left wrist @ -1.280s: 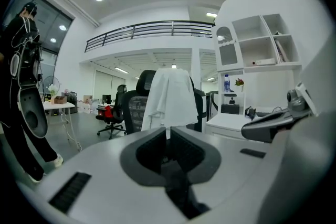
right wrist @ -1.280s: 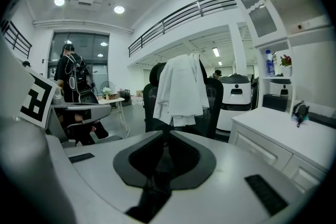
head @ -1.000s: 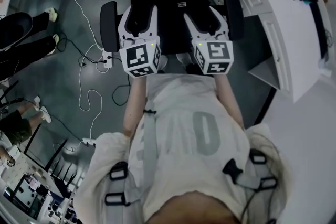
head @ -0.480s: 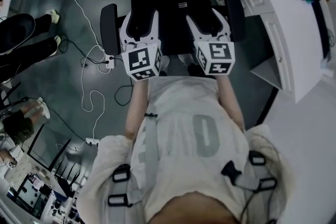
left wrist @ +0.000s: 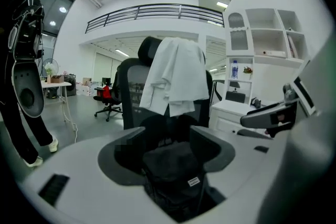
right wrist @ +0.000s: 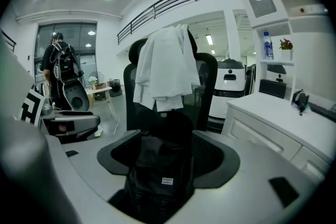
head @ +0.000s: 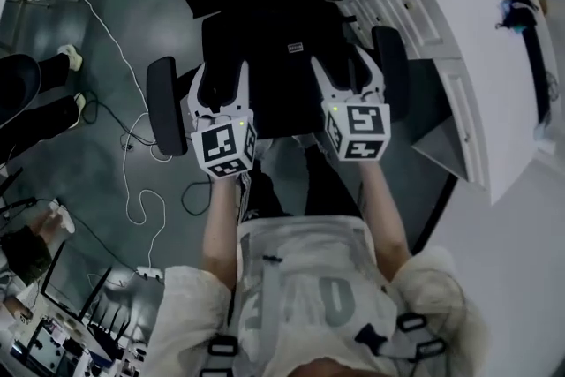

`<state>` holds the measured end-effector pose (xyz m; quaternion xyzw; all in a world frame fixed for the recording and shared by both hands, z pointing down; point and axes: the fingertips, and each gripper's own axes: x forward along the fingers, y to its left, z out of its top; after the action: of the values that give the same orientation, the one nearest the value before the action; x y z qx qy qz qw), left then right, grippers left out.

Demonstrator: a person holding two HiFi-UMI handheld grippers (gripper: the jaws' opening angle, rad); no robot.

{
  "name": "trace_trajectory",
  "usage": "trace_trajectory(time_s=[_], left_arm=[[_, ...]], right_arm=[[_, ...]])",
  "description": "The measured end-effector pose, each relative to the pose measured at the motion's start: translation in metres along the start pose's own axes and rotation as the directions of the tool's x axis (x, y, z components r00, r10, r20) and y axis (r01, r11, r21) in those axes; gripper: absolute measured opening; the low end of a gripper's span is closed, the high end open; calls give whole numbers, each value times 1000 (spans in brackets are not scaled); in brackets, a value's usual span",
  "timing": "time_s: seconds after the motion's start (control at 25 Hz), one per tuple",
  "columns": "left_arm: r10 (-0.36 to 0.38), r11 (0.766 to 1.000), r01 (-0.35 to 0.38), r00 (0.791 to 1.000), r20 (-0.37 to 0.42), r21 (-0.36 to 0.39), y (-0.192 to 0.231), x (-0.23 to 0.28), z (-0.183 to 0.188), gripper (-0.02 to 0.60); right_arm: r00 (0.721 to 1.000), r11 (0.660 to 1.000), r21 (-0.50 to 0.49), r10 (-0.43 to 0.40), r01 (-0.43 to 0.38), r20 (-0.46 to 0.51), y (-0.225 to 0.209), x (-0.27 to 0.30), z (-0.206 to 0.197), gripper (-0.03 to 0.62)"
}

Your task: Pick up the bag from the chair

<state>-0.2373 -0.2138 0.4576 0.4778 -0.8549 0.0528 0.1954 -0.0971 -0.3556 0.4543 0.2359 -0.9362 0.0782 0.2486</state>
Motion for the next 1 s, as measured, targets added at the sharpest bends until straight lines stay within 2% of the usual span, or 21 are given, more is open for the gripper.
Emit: trace_trajectory(time_s=[0.16,0.32,0.52,0.64,0.76,0.92,1.0], left_arm=[[57,998,-57,997,-47,-3,30,62,-69,247],[74,996,-78,992,-104,-36,52,109,-154,247],[36,997,-49,980,-195,-63,58,150,-231,247],[-3,996,-18,970,-241,-86,54,167,-265,249],[-14,997,-7,964,-266,-76,53,180,-291,249],[-17,996,-8,963,-269,-92,55,187,-302,253],[-38,991,5,966,-254,-131,53,189,-300,259]], right_arm=[[1000,1000,-5,-15,15,-23,-25,58,-45,276],[998,999,-13,-33,32,-50,-41,113,-102,276],[996,999,20,-43,44,-77,-55,166,-155,278],[992,998,20,-58,61,-109,-66,189,-187,278],[986,997,33,-60,66,-157,-73,207,-221,278],[975,998,28,-57,64,-213,-74,216,-253,278],[970,997,20,-64,71,-235,-76,218,-264,278]])
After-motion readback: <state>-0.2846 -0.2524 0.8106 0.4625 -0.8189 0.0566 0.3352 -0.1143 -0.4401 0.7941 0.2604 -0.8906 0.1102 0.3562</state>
